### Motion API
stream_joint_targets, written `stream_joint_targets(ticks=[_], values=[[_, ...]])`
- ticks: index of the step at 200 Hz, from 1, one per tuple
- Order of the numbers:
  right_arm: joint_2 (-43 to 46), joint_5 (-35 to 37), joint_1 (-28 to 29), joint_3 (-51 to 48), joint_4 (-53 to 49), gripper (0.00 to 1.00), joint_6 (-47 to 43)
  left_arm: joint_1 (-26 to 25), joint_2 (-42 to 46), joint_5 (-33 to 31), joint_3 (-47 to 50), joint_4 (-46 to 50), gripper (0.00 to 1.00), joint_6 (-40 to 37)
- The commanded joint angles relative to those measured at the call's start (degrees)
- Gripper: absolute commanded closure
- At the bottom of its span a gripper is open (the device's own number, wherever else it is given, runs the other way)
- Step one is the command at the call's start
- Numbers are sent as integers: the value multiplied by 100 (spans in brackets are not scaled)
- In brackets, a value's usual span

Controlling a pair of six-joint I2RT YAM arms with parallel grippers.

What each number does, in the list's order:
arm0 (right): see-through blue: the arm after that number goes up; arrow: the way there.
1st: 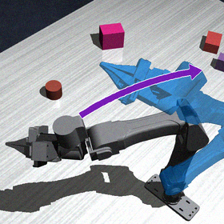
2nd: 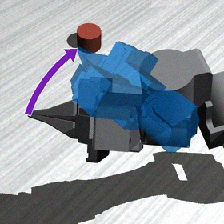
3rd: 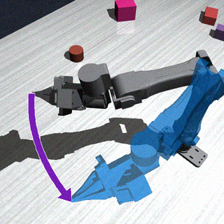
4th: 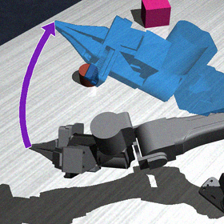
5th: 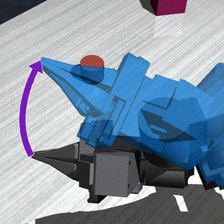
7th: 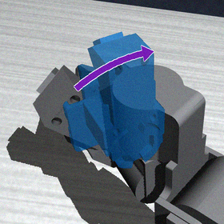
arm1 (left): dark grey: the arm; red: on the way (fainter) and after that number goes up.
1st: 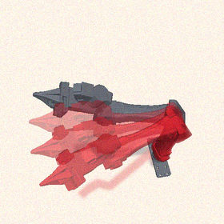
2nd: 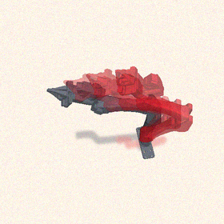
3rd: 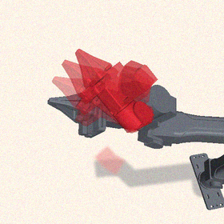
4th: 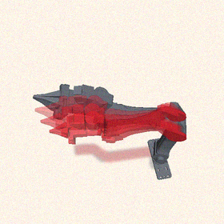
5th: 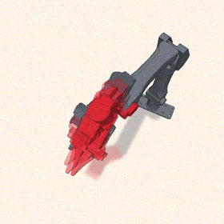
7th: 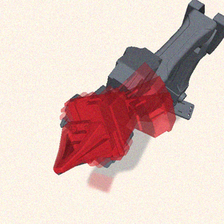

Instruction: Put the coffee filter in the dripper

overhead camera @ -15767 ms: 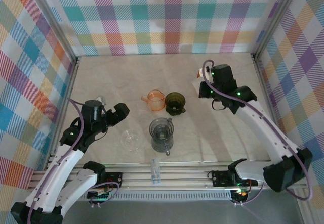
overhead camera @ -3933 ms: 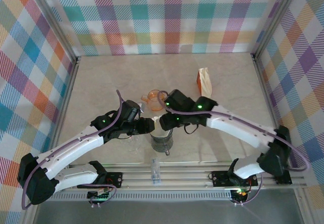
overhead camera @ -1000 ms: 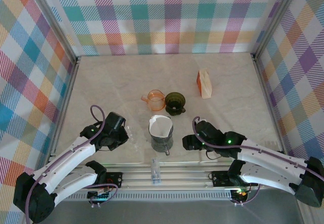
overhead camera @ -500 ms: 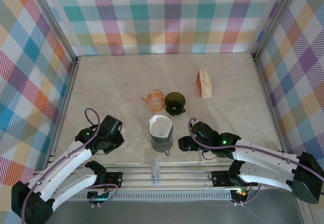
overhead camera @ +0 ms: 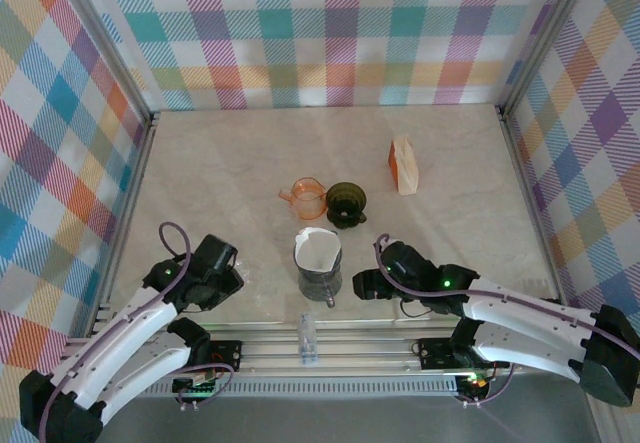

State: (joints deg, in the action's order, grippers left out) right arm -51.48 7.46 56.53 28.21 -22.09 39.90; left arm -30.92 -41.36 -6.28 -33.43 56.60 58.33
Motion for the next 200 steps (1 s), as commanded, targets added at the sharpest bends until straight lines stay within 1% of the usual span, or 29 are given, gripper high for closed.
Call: stream_joint_targets(ticks=[1, 17, 28, 45, 71, 89, 103, 114, 128, 156, 180, 200], values=[[199, 81, -25, -129, -16, 24, 105, 73, 300, -229, -442, 330, 51, -97], [253, 91, -23, -133, -7, 24, 115, 119, 287, -90, -651, 24, 50, -296], [269, 86, -20, -126, -23, 24, 106, 198, 22, 162, -809, -388, 48, -489], [258, 63, -24, -66, -67, 24, 84, 305, -617, 559, -1071, -1097, 46, -721], [267, 82, -22, 23, -221, 24, 44, 557, -1913, 953, -1634, -2282, 46, -1335], [344, 84, -20, 56, -311, 24, 52, 696, -2698, 1110, -2066, -2724, 47, -1611], [430, 99, -20, 46, -348, 24, 86, 739, -3176, 972, -2333, -2821, 49, -1743], [493, 111, -20, 36, -355, 24, 120, 796, -3525, 833, -2495, -2754, 58, -1803], [566, 111, -24, 5, -382, 24, 157, 895, -3865, 737, -2606, -2642, 64, -1790], [646, 121, -24, -43, -410, 24, 194, 938, -4191, 635, -2581, -2667, 64, -1822], [654, 135, -20, -43, -442, 24, 189, 938, -4368, 525, -2523, -2575, 68, -1860], [627, 139, -25, -43, -436, 23, 165, 938, -4442, 606, -2387, -2688, 68, -1857]])
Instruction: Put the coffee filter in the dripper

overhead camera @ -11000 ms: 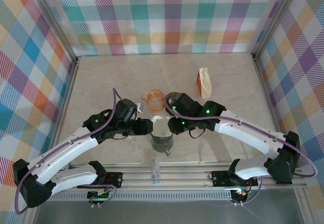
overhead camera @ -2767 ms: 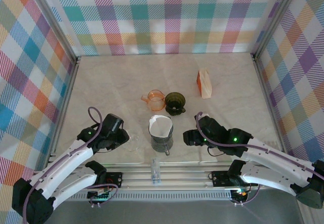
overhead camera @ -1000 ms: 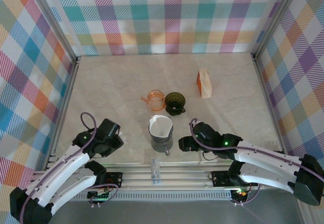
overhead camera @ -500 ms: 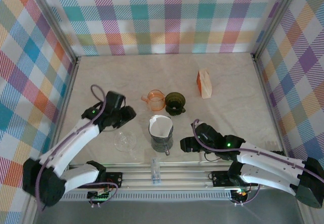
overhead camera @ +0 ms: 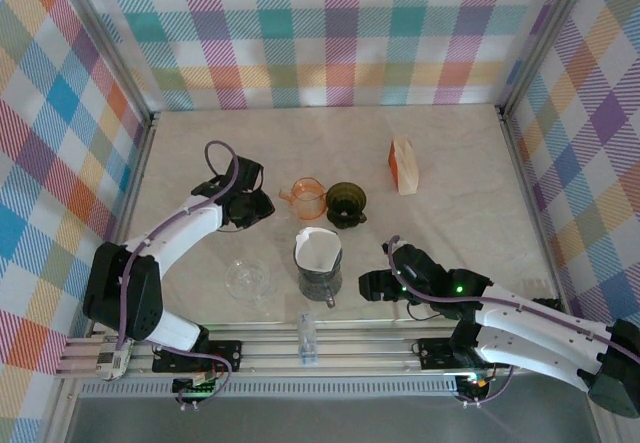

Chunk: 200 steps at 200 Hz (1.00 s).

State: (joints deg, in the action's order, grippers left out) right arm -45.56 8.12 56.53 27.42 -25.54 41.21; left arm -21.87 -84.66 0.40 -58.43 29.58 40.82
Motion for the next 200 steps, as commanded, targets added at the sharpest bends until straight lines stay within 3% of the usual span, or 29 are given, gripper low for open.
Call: stream_joint_targets(ticks=[1, 75, 153, 200], values=[[36, 70, -22, 35, -91, 23, 31, 33, -116, -60, 118, 8, 69, -103], [-62, 68, -20, -17, 0, 23, 71, 33, 119, 270, 315, -230, 69, 5], [-186, -119, -23, -124, 222, 23, -18, 34, 80, 139, 355, 238, 100, -8], [-228, -819, -21, -495, 1084, 20, -384, 237, 494, 132, 453, 780, 100, 41]])
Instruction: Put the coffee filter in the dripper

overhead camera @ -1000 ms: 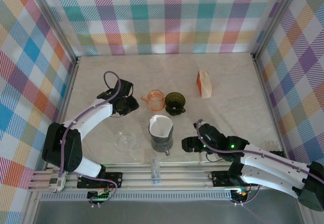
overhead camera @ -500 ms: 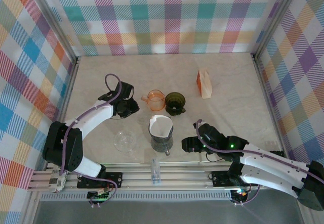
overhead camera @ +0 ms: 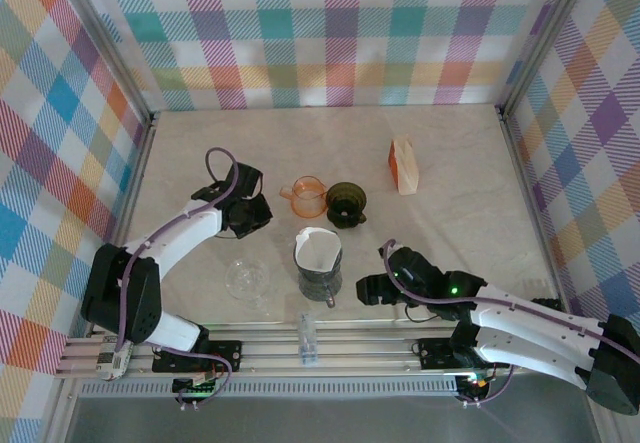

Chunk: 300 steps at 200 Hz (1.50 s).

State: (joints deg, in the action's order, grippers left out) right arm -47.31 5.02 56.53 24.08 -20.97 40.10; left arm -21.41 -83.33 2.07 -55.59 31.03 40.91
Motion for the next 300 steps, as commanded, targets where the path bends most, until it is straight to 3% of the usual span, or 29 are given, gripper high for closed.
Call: stream_joint_targets(ticks=[1, 6, 21, 73, 113, 184, 228, 262, 300], values=[[-61, -527, -20, -163, 650, 19, -273, 203, 374, -28, 183, 647, 100, 32], [-109, -615, -20, -186, 732, 13, -312, 272, 456, 22, 246, 678, 100, 56], [-280, -849, -20, -260, 1069, 8, -387, 461, 734, 132, 415, 758, 100, 58], [-994, -1178, 135, -393, 2289, 13, -555, 818, 1727, 122, 771, 1068, 100, 62], [-1492, -1106, 362, -474, 3166, 14, -769, 952, 1893, 295, 879, 1143, 100, 50], [-1662, -741, 448, -650, 3661, 14, -846, 1042, 1943, 459, 1015, 1047, 100, 6], [-1091, -502, 456, -772, 3172, 16, -846, 1076, 1945, 527, 1077, 969, 100, -4], [-788, -396, 457, -864, 2917, 26, -820, 1094, 1967, 501, 1060, 983, 100, 0], [-1235, -531, 462, -948, 3389, 43, -838, 1198, 2048, 553, 1026, 1026, 100, 21]])
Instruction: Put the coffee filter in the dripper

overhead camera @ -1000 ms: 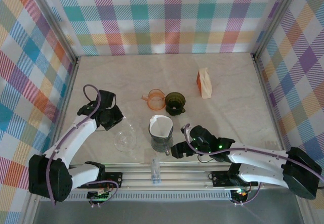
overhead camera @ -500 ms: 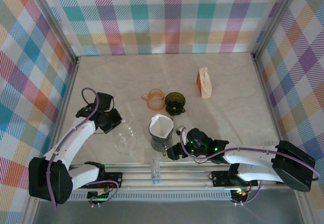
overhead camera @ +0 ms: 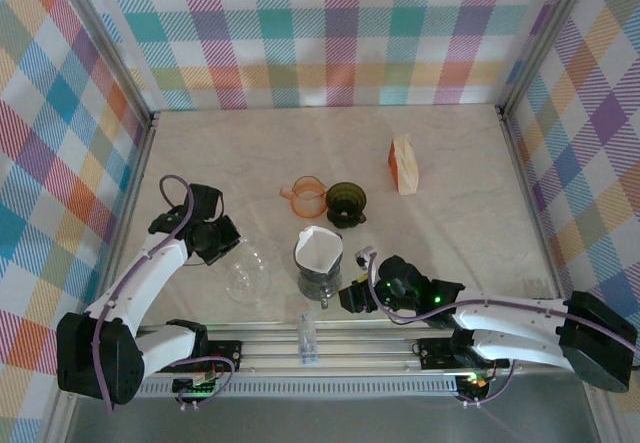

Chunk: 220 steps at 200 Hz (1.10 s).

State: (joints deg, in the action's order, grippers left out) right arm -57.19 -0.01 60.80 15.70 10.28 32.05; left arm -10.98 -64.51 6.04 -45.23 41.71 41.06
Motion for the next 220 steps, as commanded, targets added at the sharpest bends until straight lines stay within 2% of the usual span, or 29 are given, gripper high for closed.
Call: stream_joint_targets(ticks=[1, 39, 101, 165, 220], values=[[-266, -27, 37, -111, 281, 44, -33, 161, 171, 153, -7, -41, 100, 6], [-970, -176, 35, -11, 883, 43, -42, 356, 232, 276, -28, 53, 100, -9], [-1659, 274, 25, 285, 1411, 41, -23, 737, 602, 362, 56, 214, 100, -36], [-2495, 668, 4, 905, 1691, 42, -118, 850, 941, 155, 291, 366, 100, 78], [-3343, 560, -251, 1669, 1728, 42, -296, 909, 1234, -182, 321, 587, 100, 77]])
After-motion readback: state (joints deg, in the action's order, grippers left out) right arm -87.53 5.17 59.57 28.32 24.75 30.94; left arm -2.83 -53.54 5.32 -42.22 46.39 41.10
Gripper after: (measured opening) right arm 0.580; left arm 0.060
